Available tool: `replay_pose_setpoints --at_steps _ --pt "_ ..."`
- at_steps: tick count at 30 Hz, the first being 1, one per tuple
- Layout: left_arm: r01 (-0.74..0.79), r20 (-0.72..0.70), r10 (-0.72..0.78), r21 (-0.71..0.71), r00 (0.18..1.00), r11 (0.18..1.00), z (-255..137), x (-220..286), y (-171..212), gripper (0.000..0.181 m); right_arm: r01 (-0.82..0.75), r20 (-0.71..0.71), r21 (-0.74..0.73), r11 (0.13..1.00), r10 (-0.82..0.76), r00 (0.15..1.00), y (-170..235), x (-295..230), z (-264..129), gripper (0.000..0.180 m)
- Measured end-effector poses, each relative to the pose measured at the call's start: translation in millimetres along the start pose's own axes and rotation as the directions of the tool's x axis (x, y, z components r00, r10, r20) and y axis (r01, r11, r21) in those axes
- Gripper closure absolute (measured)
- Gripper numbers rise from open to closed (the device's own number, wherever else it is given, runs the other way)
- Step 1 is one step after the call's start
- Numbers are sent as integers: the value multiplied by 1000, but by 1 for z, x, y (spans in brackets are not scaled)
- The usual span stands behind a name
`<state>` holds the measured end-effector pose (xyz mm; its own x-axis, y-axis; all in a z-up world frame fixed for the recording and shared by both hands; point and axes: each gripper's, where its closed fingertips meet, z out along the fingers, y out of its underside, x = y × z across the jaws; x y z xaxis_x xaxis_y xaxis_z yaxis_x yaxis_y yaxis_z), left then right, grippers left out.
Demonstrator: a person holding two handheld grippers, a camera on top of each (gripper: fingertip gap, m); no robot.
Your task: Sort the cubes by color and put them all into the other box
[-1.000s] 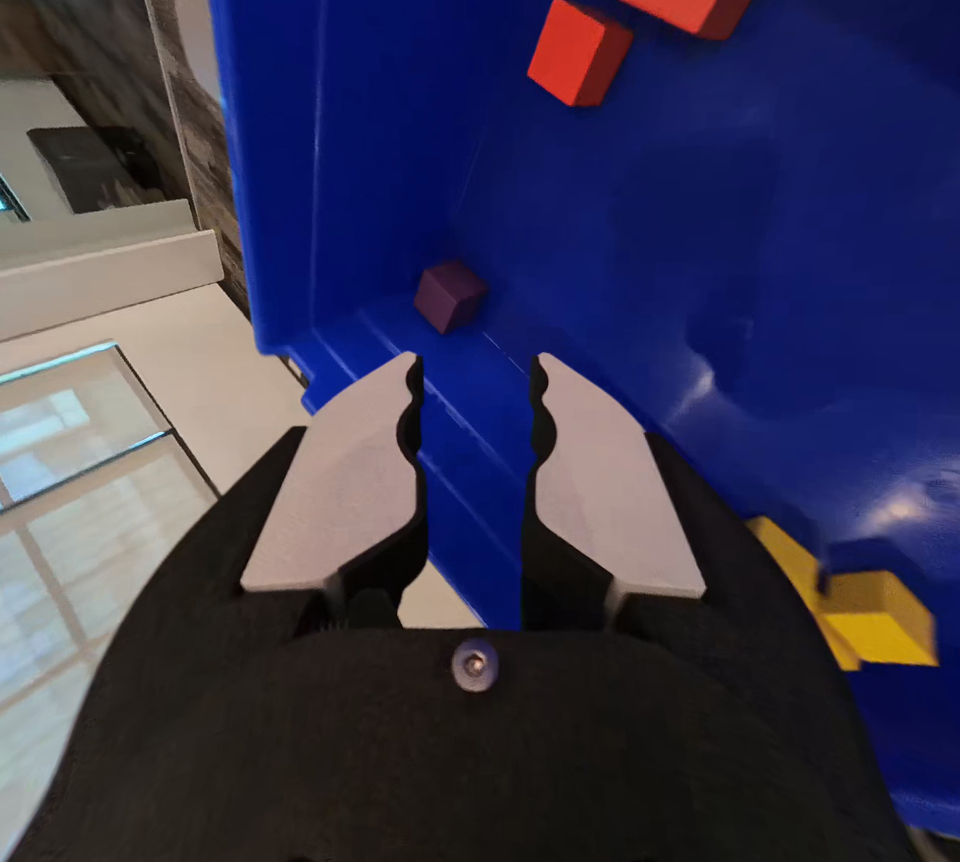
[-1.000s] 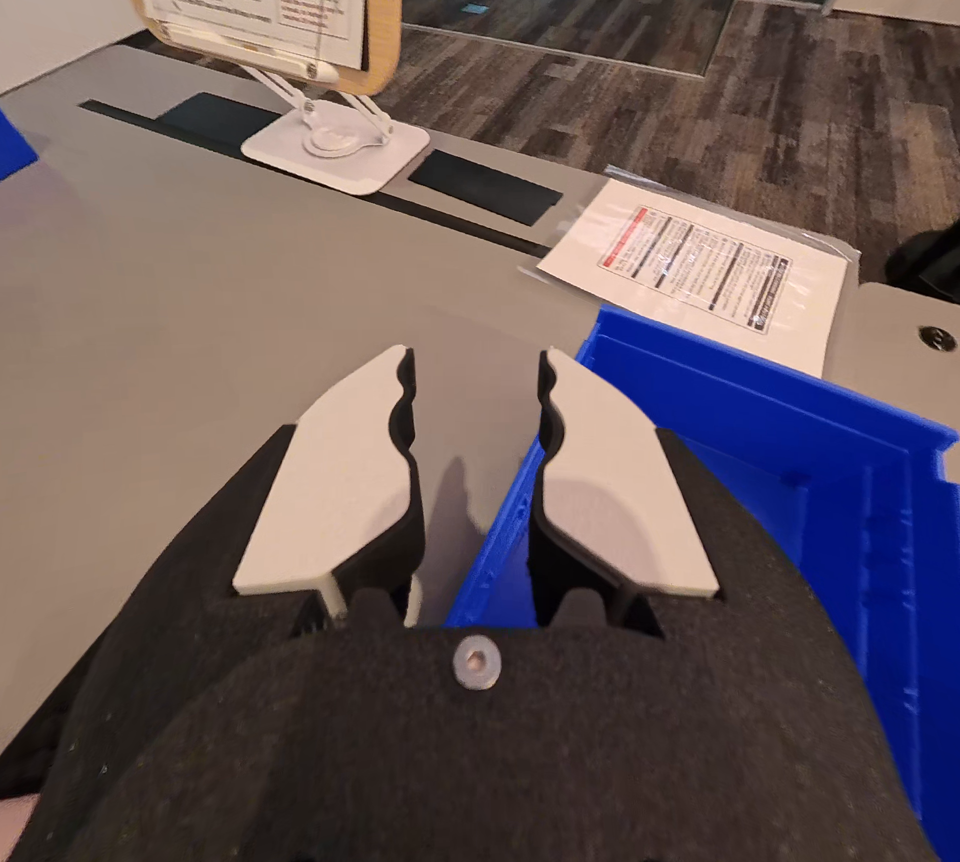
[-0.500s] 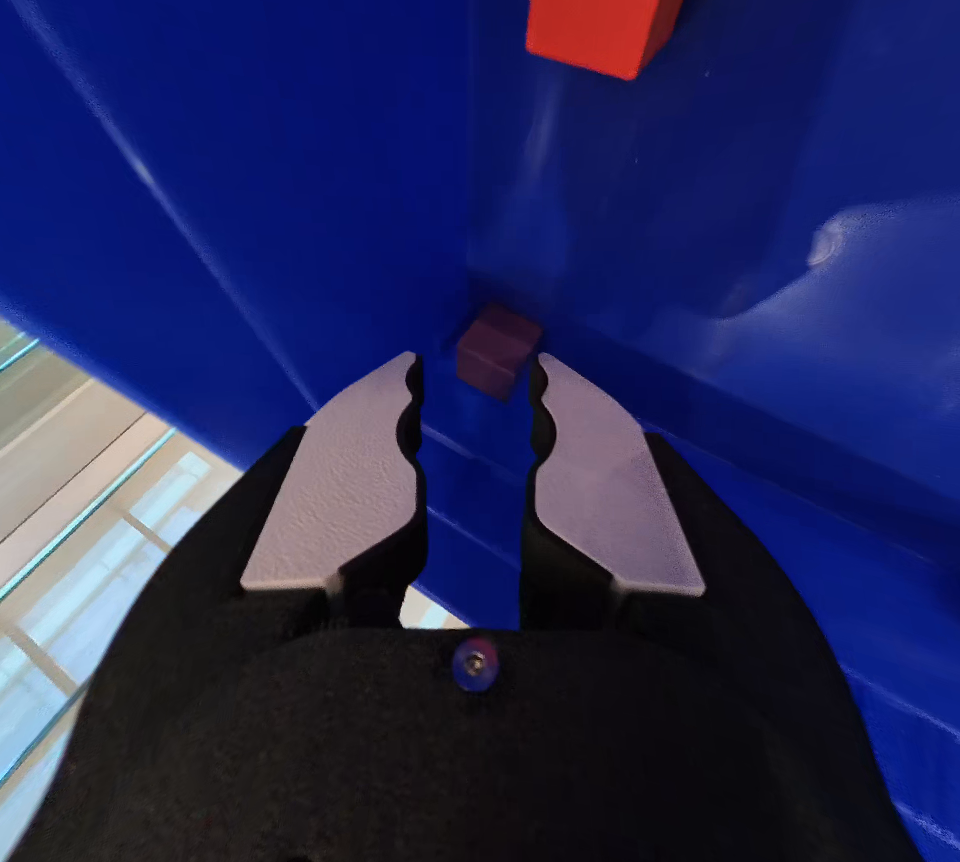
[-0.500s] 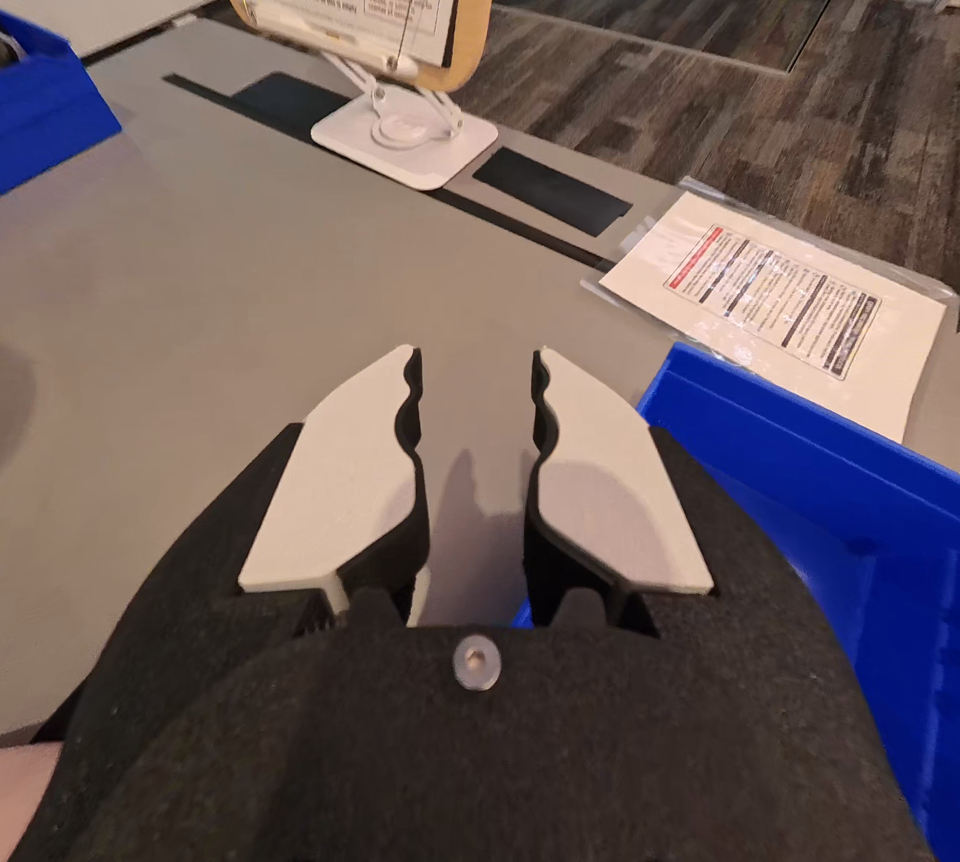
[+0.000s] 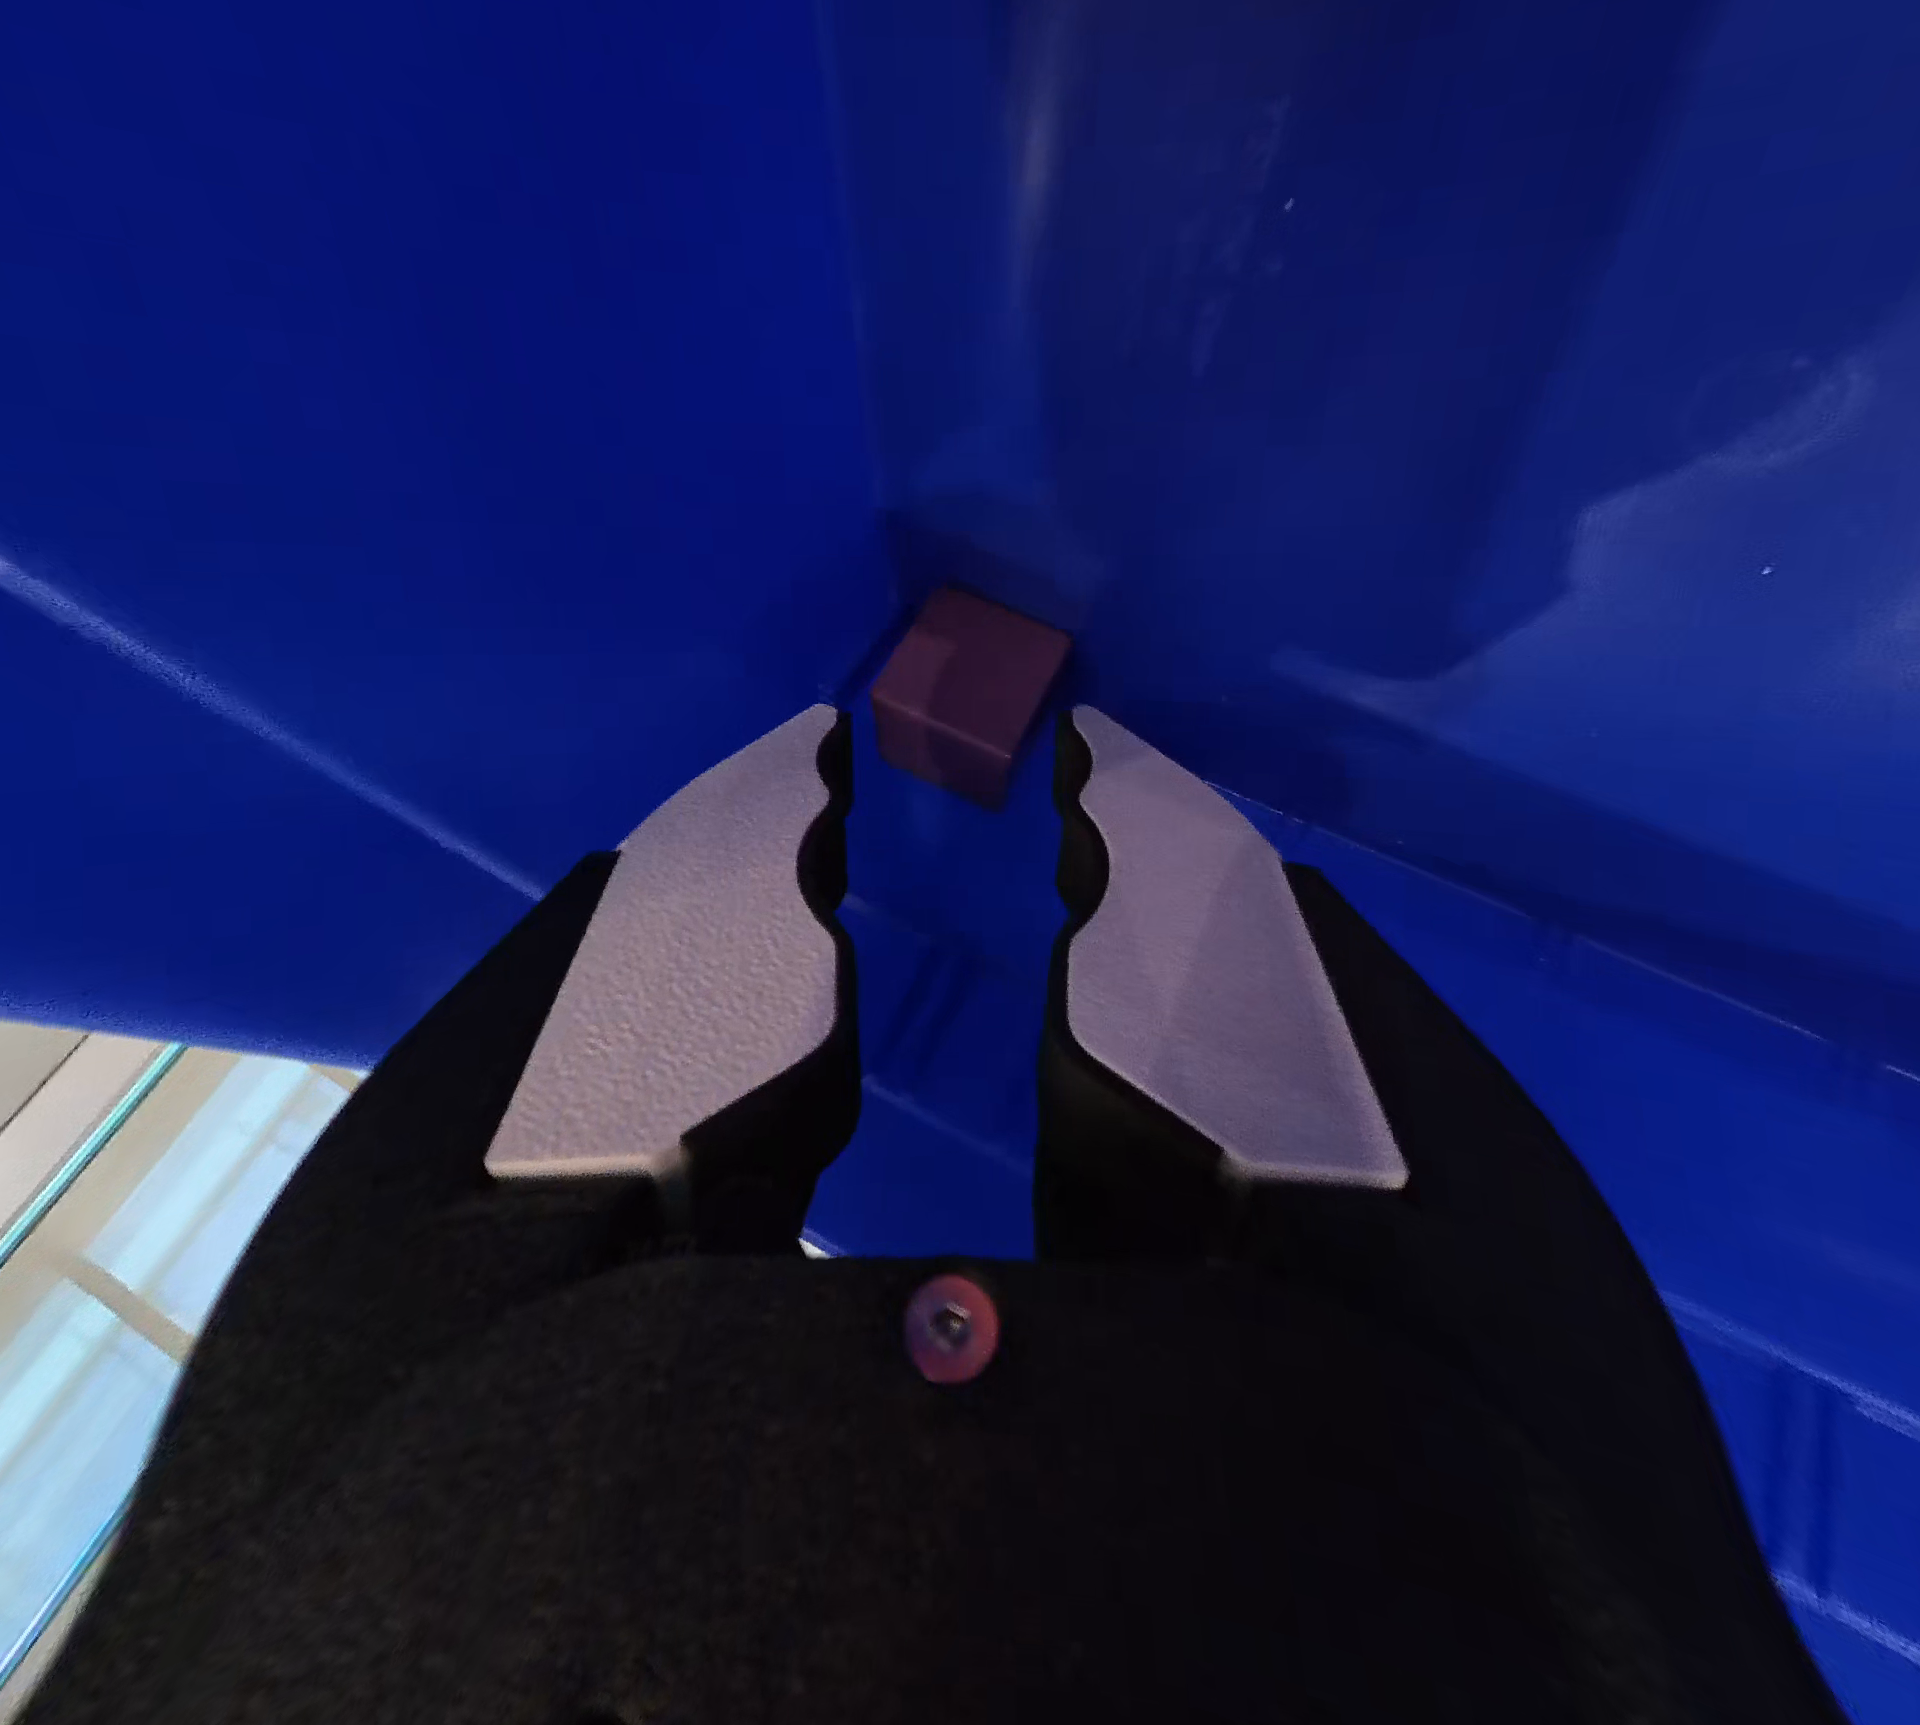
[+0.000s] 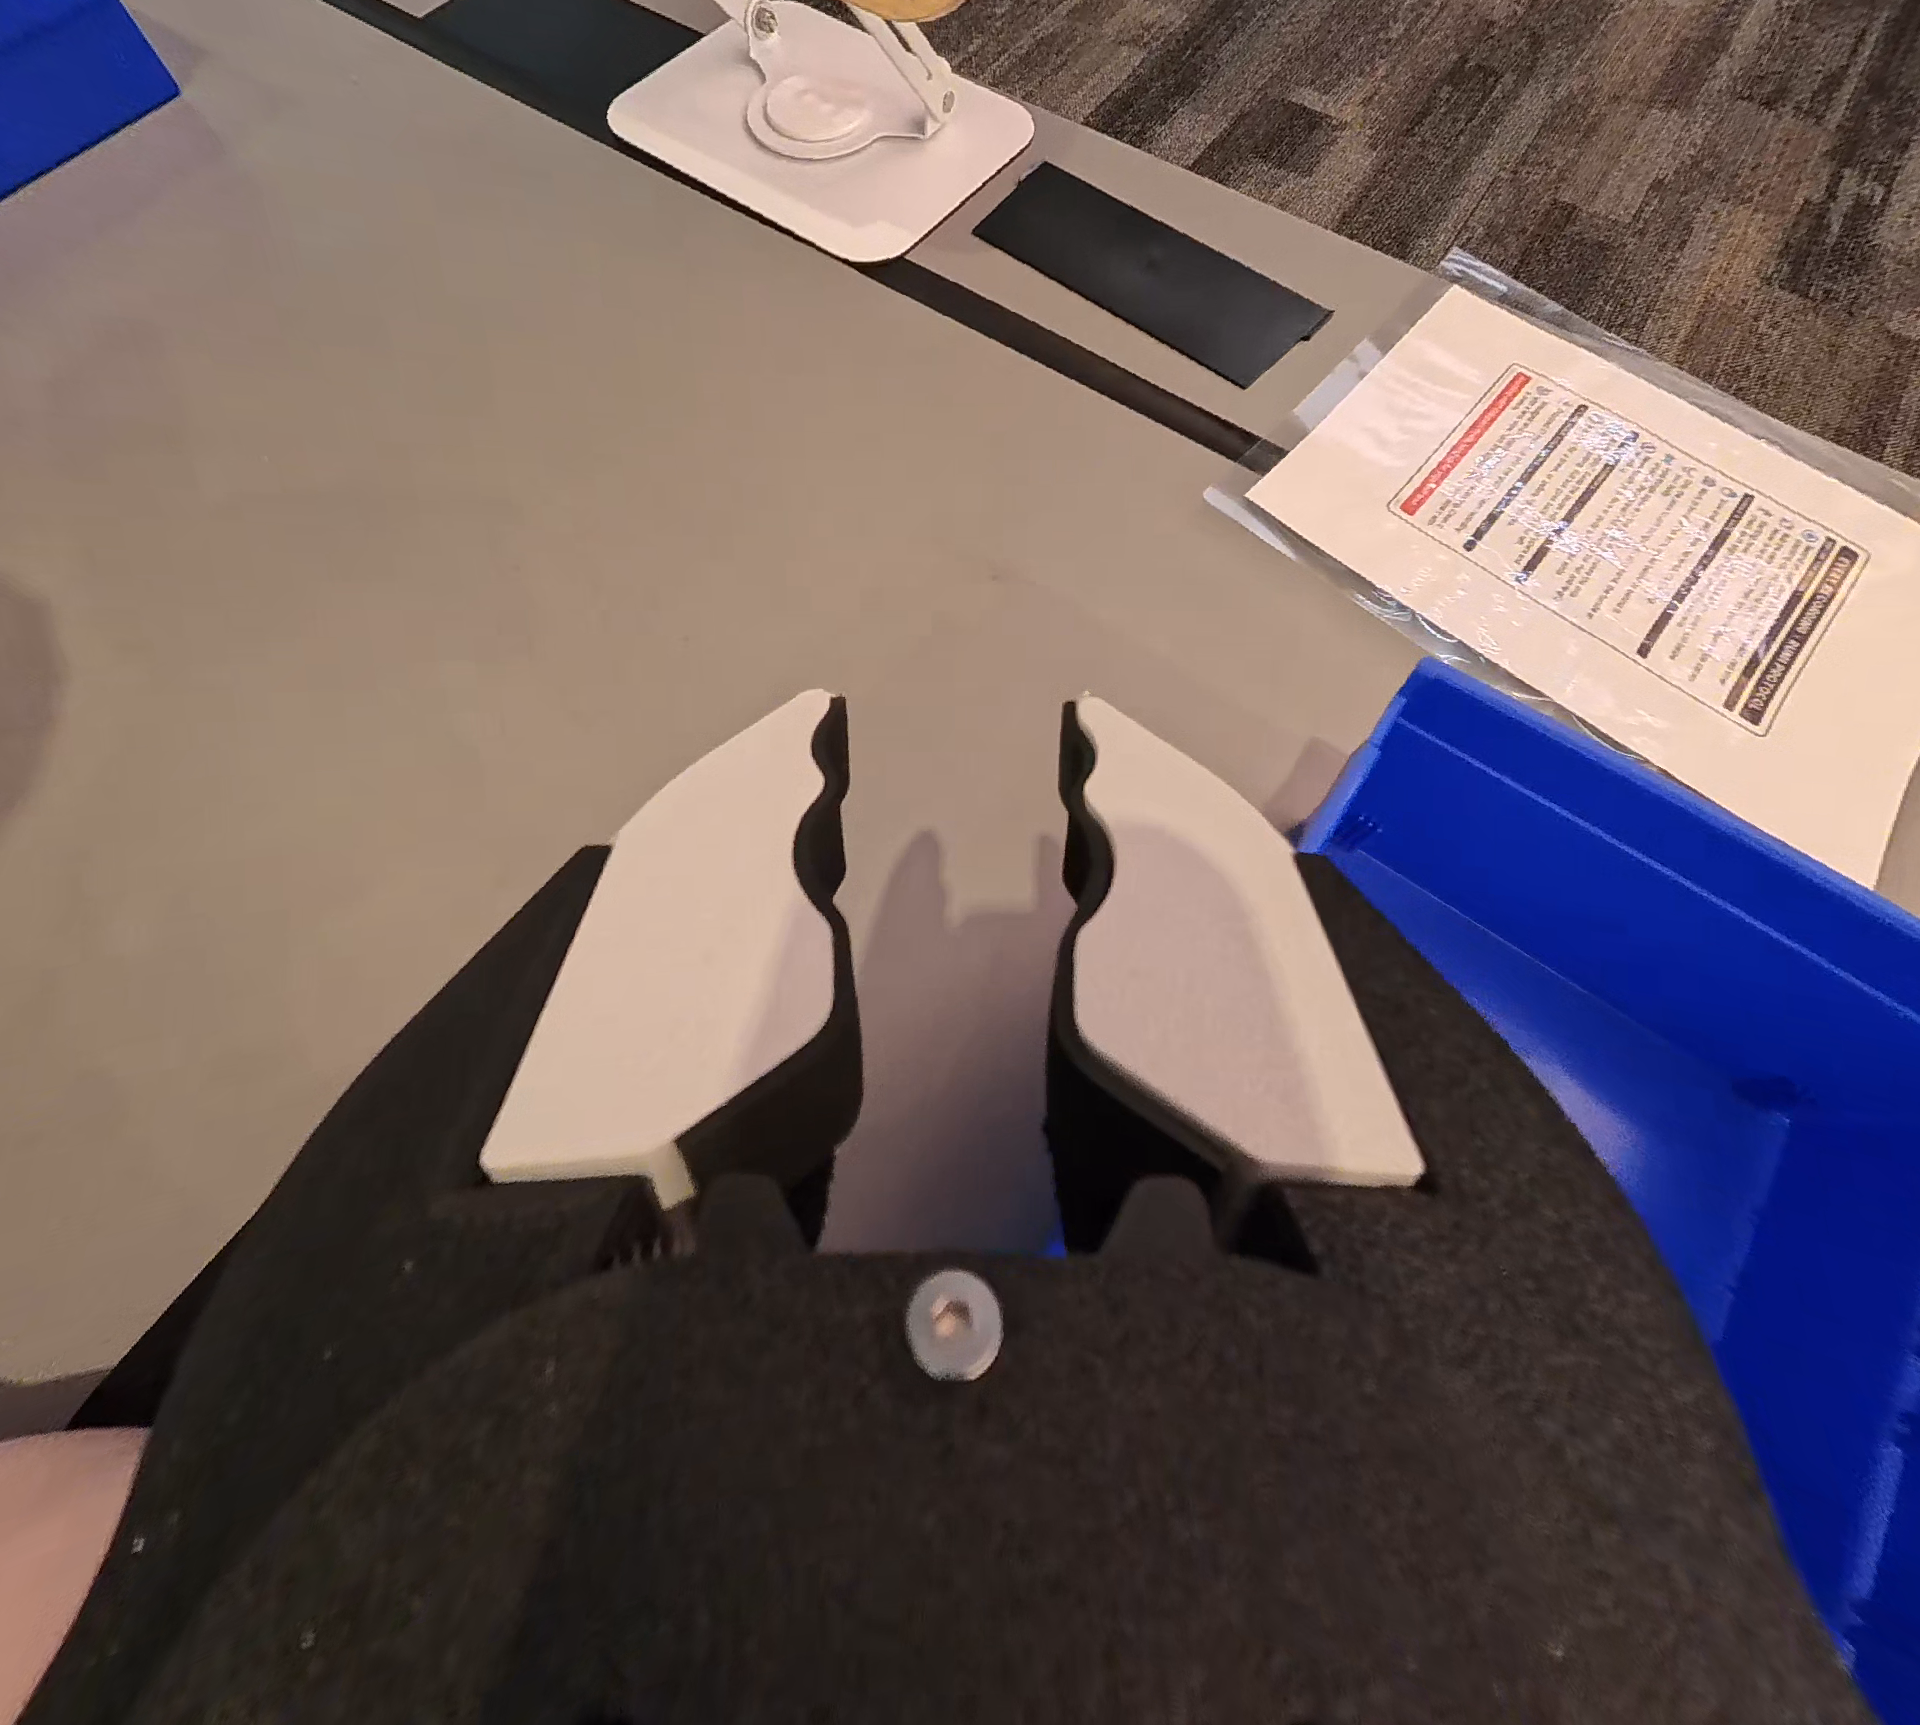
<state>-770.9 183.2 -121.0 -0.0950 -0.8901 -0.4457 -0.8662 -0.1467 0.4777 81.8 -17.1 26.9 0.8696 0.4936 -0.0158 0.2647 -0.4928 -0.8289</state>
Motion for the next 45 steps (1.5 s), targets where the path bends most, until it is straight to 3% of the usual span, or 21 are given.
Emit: replay_pose_setpoints --at_steps 9,13,20,26,30,31,34,40,45 --pt "11 -113 -14 -33 994 999 -13 25 -2 151 1 21 -20 1000 -1 1000 5 -3 1 143" --pt "32 -141 -26 35 990 999 -28 34 -14 151 -1 33 -35 999 2 999 7 -4 4 143" --pt "-17 -90 17 0 996 1000 -16 32 -4 124 14 45 -67 998 -11 999 9 -8 10 143" --pt "-136 -82 133 -33 988 990 -15 30 -7 125 21 65 -116 993 -14 998 16 -11 17 143" --pt "-200 -87 193 -69 977 977 -14 33 -9 137 30 83 -141 990 -18 996 18 -15 22 143" --pt "-207 -90 200 -77 976 975 -13 34 -8 148 32 88 -143 989 -20 996 18 -16 23 143" --pt "-219 -85 211 -96 974 971 -12 33 -7 149 41 104 -148 988 -25 994 19 -19 25 143" --pt "-63 -73 56 -100 996 993 -28 30 1 150 38 137 -145 989 -18 990 22 -21 26 144" --pt "222 42 -225 71 973 972 -74 6 7 150 36 163 -133 990 -14 987 19 -23 31 144"
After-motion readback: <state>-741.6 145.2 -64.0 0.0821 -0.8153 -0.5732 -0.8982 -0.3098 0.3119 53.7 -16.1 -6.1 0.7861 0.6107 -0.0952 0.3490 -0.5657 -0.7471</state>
